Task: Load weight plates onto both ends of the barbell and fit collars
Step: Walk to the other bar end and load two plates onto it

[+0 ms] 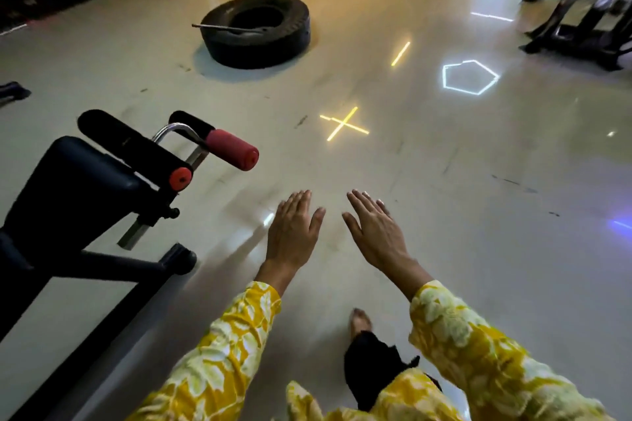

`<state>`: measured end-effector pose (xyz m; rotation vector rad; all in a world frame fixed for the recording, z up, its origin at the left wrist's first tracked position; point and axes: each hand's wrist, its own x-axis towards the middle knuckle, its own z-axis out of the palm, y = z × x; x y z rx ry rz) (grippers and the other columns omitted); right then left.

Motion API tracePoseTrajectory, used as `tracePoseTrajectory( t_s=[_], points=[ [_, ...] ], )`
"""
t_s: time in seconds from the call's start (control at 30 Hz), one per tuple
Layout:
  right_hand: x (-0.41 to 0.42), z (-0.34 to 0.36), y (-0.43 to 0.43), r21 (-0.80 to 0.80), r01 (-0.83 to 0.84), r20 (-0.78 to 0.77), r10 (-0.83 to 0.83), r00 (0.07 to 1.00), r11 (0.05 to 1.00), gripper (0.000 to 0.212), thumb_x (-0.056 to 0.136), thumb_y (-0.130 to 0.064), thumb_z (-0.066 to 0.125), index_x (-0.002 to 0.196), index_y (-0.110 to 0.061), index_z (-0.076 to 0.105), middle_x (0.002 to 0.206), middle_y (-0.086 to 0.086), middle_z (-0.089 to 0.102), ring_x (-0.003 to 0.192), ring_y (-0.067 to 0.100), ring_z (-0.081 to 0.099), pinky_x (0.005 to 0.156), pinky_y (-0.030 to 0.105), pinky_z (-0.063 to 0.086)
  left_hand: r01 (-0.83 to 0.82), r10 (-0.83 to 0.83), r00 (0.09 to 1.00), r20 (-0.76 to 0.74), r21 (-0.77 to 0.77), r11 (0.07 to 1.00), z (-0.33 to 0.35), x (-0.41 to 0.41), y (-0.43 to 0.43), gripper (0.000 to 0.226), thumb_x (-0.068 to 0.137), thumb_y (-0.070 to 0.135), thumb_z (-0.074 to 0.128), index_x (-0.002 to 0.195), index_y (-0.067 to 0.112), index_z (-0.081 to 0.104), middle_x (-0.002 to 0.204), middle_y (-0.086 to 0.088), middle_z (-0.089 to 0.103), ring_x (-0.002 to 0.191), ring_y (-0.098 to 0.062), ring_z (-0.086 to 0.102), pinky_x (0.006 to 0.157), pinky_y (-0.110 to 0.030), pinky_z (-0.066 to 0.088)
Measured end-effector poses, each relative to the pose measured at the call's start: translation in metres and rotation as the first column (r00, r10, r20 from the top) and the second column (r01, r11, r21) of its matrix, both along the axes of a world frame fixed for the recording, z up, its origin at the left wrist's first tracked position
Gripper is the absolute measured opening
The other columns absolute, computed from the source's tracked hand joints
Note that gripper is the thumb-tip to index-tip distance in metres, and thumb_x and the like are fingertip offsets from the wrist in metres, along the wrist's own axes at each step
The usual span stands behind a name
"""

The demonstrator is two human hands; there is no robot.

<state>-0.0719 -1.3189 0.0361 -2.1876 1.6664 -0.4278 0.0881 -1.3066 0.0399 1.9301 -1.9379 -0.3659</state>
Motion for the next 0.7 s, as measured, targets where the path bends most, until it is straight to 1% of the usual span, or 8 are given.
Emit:
tracePoseTrajectory(
  t_s=[0.13, 0.23, 0.33, 0.43, 0.57, 0.7],
  points=[
    [0.012, 0.01, -0.125, 0.039, -0.024, 0.03, 0.023, 0.999, 0.999, 0.052, 0.099, -0.039, 0.028, 0.145, -0.015, 0.025, 0.153, 0.002, 0.025, 0.142, 0.014, 0.017, 0.116, 0.028, 0.007, -0.042, 0.041, 0.999, 0.023, 0.034, 0.999, 0.009, 0.008, -0.121, 0.052, 0.099, 0.037, 0.038, 0.14, 0.006, 0.037, 0.146, -0.012, 0.039, 0.137, -0.023, 0.031, 0.114, -0.034, 0.018],
    [0.027, 0.016, -0.208, 0.062, -0.046, 0.041, 0.044, 0.998, 0.997, 0.052, 0.099, -0.04, 0.029, 0.145, -0.015, 0.026, 0.152, 0.002, 0.027, 0.142, 0.014, 0.018, 0.116, 0.028, 0.008, -0.086, 0.085, 0.996, 0.012, 0.049, 0.995, 0.014, 0.019, -0.198, 0.052, 0.099, 0.037, 0.037, 0.14, 0.006, 0.037, 0.146, -0.012, 0.04, 0.137, -0.023, 0.031, 0.114, -0.035, 0.018],
    [0.054, 0.016, -0.295, 0.093, -0.106, 0.054, 0.101, 0.993, 0.99, 0.052, 0.099, -0.04, 0.029, 0.145, -0.016, 0.026, 0.152, 0.002, 0.027, 0.142, 0.014, 0.017, 0.115, 0.027, 0.007, -0.133, 0.134, 0.991, -0.019, 0.05, 0.99, 0.01, 0.042, -0.274, 0.052, 0.099, 0.037, 0.036, 0.141, 0.007, 0.036, 0.146, -0.011, 0.039, 0.138, -0.022, 0.03, 0.114, -0.035, 0.018],
    [0.088, 0.012, -0.381, 0.072, -0.156, 0.048, 0.153, 0.987, 0.985, 0.052, 0.099, -0.041, 0.028, 0.145, -0.017, 0.027, 0.152, 0.001, 0.028, 0.142, 0.013, 0.018, 0.115, 0.027, 0.007, -0.168, 0.17, 0.985, -0.037, 0.052, 0.984, 0.002, 0.076, -0.355, 0.052, 0.099, 0.038, 0.035, 0.141, 0.007, 0.035, 0.147, -0.01, 0.038, 0.139, -0.021, 0.028, 0.114, -0.031, 0.012],
    [0.137, 0.015, -0.482, 0.031, -0.189, 0.044, 0.187, 0.981, 0.981, 0.051, 0.099, -0.041, 0.029, 0.144, -0.017, 0.029, 0.151, 0.001, 0.03, 0.141, 0.013, 0.02, 0.116, 0.027, 0.008, -0.213, 0.213, 0.976, -0.038, 0.016, 0.977, -0.004, 0.128, -0.455, 0.052, 0.099, 0.037, 0.035, 0.141, 0.006, 0.035, 0.147, -0.011, 0.038, 0.138, -0.022, 0.028, 0.114, -0.032, 0.014],
    [0.205, 0.031, -0.609, -0.001, -0.256, 0.024, 0.256, 0.966, 0.967, 0.049, 0.099, -0.04, 0.03, 0.143, -0.018, 0.031, 0.15, 0.0, 0.032, 0.141, 0.013, 0.022, 0.115, 0.026, 0.009, -0.296, 0.296, 0.954, -0.041, 0.009, 0.955, 0.008, 0.196, -0.572, 0.053, 0.099, 0.038, 0.035, 0.14, 0.006, 0.036, 0.146, -0.011, 0.039, 0.138, -0.021, 0.028, 0.114, -0.032, 0.014]
  ],
)
